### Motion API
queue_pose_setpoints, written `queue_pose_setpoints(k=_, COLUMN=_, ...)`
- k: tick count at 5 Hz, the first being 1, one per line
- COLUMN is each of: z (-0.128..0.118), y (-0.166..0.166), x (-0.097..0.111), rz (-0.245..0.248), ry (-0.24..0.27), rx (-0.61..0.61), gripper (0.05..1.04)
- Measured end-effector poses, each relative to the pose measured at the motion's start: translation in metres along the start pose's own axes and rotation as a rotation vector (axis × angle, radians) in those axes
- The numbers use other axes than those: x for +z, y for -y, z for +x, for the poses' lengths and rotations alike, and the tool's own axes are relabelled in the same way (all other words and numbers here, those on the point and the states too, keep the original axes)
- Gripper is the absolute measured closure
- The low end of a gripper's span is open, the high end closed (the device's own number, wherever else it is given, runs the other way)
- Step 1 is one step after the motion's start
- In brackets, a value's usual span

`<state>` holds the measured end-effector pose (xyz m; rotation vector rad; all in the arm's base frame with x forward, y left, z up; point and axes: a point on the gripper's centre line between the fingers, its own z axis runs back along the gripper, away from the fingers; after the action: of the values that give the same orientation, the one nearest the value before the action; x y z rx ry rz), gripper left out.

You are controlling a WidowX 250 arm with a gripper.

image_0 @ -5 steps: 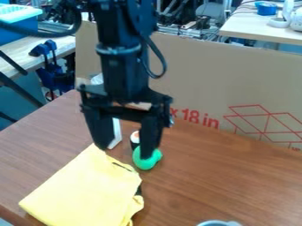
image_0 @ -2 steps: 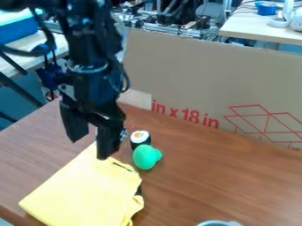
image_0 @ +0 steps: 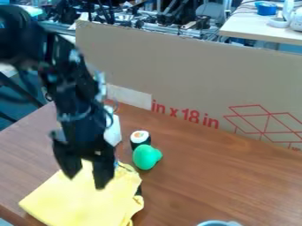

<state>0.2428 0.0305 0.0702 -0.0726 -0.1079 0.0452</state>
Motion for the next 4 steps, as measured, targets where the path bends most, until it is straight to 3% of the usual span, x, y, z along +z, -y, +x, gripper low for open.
queue_pose_setpoints(k=1, z=0.006, y=0.003, x=-0.022, rz=-0.035, ry=-0.010, rx=0.022, gripper=0.083)
queue_pose_setpoints(k=3, z=0.020, y=0.015, x=-0.050, rz=0.013, ry=-0.122, rx=-0.089, gripper=0.083)
queue_pose_setpoints(k=4, z=0.018, y=-0.005, x=-0.056, rz=0.061, ry=-0.219, rx=-0.108, gripper=0.083)
